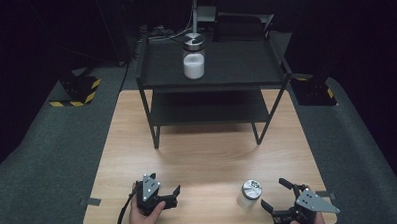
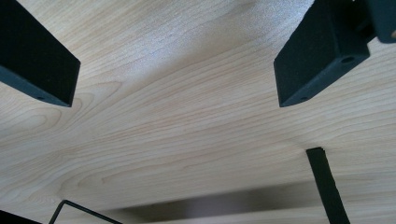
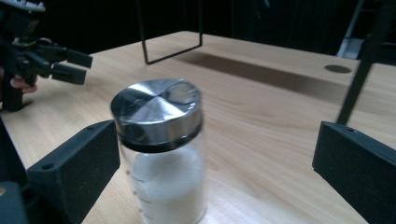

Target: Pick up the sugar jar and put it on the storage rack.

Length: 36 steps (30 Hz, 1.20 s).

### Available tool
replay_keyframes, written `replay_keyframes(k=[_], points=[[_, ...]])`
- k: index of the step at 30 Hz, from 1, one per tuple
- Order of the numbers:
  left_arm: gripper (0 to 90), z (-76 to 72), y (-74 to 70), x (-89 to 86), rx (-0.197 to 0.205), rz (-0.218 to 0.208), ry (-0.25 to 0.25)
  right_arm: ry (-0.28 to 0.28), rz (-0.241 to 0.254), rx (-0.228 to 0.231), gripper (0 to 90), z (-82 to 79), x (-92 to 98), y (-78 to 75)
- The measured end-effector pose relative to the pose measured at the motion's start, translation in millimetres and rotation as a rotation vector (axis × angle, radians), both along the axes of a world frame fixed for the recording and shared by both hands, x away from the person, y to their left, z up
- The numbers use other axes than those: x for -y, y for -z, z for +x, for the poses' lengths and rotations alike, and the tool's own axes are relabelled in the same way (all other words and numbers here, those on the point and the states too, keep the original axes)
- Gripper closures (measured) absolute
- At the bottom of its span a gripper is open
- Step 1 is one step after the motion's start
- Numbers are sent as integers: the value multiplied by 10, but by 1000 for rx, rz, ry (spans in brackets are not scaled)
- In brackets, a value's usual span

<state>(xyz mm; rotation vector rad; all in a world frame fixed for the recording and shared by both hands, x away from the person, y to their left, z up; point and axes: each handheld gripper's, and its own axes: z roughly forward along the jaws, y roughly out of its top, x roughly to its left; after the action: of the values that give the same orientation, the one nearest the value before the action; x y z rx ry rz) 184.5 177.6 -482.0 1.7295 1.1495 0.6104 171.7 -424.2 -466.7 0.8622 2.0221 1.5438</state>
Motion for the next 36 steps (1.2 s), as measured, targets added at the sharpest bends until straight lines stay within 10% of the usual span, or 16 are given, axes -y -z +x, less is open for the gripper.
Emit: replay_keyframes(k=[19,36], points=[[7,10,-5,5,-3,3,7,31,-45,7,240,-30,-556,108],[7,0,-8,13,-7,2,4,50,-34,24,313,-52,-593,162]])
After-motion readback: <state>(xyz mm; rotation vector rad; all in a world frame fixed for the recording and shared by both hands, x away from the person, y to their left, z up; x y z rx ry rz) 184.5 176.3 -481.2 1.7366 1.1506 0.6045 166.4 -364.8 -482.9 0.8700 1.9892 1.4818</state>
